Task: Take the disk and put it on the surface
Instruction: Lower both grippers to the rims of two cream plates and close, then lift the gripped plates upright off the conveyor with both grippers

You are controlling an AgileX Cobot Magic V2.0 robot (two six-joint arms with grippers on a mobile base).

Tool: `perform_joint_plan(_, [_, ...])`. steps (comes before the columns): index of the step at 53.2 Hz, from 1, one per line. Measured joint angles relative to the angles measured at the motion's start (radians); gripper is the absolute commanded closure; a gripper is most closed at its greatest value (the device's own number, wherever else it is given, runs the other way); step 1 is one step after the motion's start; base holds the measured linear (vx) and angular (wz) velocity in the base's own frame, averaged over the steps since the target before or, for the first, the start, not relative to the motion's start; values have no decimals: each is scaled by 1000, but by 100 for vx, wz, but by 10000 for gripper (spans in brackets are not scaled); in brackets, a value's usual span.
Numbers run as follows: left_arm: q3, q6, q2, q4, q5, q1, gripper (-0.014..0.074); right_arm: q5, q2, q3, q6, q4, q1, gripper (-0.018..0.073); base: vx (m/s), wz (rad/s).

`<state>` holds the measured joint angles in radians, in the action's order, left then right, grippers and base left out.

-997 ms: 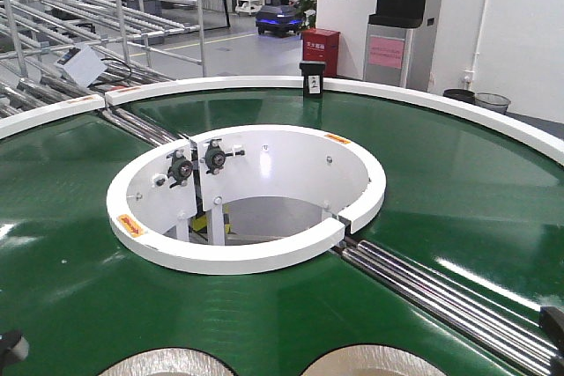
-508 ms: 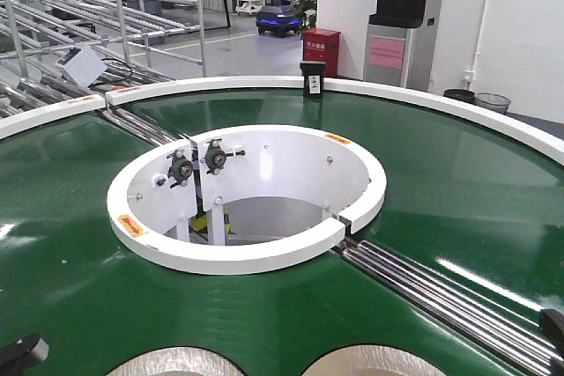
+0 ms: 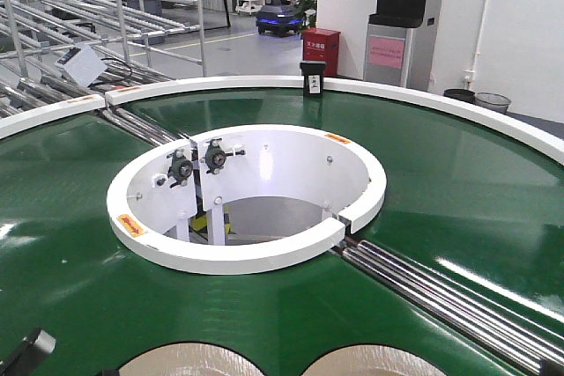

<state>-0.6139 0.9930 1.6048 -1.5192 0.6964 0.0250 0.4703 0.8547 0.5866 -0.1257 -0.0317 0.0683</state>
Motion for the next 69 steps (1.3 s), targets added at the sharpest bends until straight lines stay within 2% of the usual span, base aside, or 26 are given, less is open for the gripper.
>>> perform_joint_plan(6, [7,-7,-50,-9,20,33,601,151,50,68,0,55,0,26,0,0])
perform_joint_plan(10, [10,-5,-103,-15,4,68,598,200,99,107,1,101,0,26,0,0])
perform_joint_plan(11, [10,-25,-166,-49,1,106,598,211,169,127,3,161,0,26,0,0])
perform_joint_plan(19, [10,-98,-284,-74,11,165,598,195,313,130,13,257,0,26,0,0])
perform_joint_plan(24, [10,-149,-349,-73,24,191,598,155,398,130,61,327,0,26,0,0])
perform_joint_plan(31, [10,-180,-425,-72,45,225,598,114,503,130,138,430,0,26,0,0])
perform_joint_plan(41, [10,-228,-494,-68,63,243,598,70,623,130,238,553,0,26,0,0])
perform_joint_plan(48, [13,-233,-517,-68,86,243,598,61,674,132,350,667,0,26,0,0])
perform_joint_plan(56, [20,-233,-521,-61,95,243,598,69,719,135,567,857,-3,55,0,0])
perform_joint_plan(63, [20,-233,-521,-62,93,243,598,114,750,136,728,1041,-3,140,0,0])
perform_joint_plan(69, [20,-233,-521,-80,93,243,598,148,769,136,815,1115,-3,261,0,0])
